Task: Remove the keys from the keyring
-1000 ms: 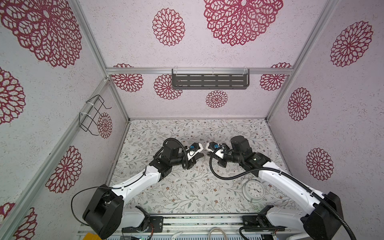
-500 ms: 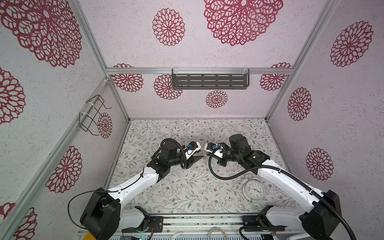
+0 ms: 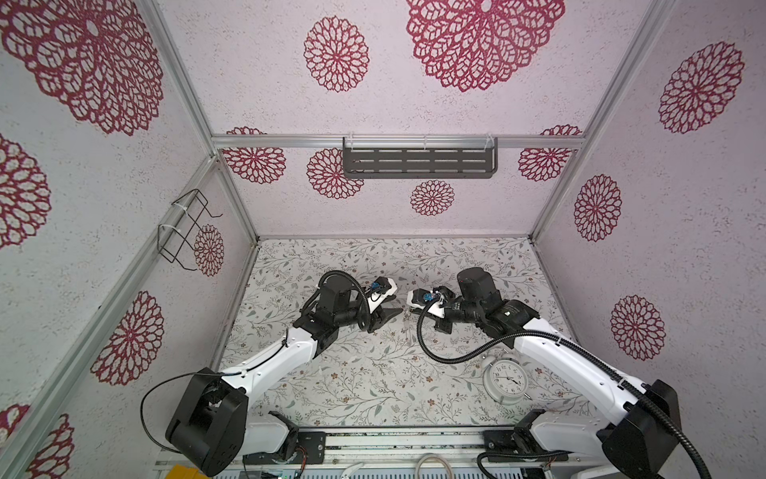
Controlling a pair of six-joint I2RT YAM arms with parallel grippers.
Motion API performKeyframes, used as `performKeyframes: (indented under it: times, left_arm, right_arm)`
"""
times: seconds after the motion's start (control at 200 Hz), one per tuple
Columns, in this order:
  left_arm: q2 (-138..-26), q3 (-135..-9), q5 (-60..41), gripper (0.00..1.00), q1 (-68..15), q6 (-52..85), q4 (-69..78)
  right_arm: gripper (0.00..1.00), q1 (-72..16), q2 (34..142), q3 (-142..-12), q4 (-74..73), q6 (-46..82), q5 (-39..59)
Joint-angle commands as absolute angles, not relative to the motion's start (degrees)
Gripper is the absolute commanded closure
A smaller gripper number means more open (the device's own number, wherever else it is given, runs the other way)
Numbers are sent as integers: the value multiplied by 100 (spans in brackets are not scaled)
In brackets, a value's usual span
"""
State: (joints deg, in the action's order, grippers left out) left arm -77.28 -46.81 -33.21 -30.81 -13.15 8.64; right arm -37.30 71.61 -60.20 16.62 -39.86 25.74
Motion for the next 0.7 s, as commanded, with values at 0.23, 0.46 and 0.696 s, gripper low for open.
performKeyframes:
  times: [0.23,0.46,0.696]
  left_arm:
    - [-8030,-5300,-4193,53,-3080,-2152,-158]
    - [-8243,-5553,-4522,57,-3084,-2398,-627]
    - [-8374,-5702,-4824,67,-3104,-2487,-889]
  right_arm:
    - [100,-3771,7005,-6223,1696,-4406,2884]
    - [100,-3810,7024,-6258,1794,-4634,2870]
    - [100,-3832,6946,-6172,1782,-4881,2739]
